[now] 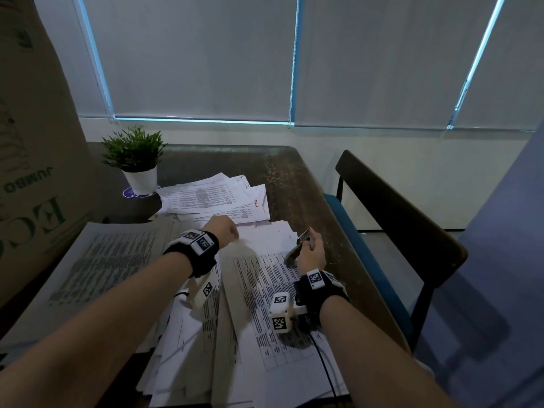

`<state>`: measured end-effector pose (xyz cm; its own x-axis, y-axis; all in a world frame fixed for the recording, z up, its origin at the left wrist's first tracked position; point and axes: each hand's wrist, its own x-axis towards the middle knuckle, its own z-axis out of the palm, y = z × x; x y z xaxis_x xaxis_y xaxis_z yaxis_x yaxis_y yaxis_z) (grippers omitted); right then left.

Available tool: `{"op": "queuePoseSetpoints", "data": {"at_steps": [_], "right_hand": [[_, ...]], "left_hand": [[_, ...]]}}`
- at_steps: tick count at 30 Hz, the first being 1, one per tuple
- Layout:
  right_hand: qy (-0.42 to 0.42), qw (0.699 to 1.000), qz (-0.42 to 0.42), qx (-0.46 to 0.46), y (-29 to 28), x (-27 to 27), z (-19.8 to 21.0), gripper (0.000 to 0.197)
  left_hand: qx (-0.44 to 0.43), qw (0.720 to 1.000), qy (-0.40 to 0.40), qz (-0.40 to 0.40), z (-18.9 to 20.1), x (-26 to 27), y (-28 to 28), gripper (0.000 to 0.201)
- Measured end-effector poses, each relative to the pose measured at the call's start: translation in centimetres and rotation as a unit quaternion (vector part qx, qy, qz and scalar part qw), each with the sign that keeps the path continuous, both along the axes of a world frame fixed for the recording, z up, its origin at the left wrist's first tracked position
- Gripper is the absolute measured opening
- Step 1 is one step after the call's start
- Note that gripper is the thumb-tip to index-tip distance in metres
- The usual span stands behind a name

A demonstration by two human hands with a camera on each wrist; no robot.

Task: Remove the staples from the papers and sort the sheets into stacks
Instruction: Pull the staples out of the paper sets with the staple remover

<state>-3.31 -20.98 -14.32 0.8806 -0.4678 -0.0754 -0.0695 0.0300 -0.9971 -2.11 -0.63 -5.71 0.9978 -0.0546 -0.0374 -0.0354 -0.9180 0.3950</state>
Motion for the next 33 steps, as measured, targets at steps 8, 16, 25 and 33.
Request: {"op": "queuePoseSetpoints", "data": {"at_steps": [8,16,25,33], "right_hand": [[-0.004,1.000,-0.001,0.020,0.1,-0.3,0.3,0.040],[-0.008,1.000,-0.003,0.024,0.2,-0.6,0.5,0.039],[-0.013,1.000,0.003,0.022,0.2,-0.8,0.5,0.038],[-0.009,1.000,0.005,0.013,0.2,-1.0,0.8,0.039]], "left_hand": [[0.052,0.999,0.010,0.011,-1.2,0.8,0.2,0.023],[0.128,0.991,0.044,-0.007,-1.9,0.4,-1.0,0.026],[0.097,0.993,0.000,-0.064,-0.7,0.6,-1.5,0.021],[-0.257,0.958,0.119,0.035,1.0,-0.5,-0.7,0.010]]}}
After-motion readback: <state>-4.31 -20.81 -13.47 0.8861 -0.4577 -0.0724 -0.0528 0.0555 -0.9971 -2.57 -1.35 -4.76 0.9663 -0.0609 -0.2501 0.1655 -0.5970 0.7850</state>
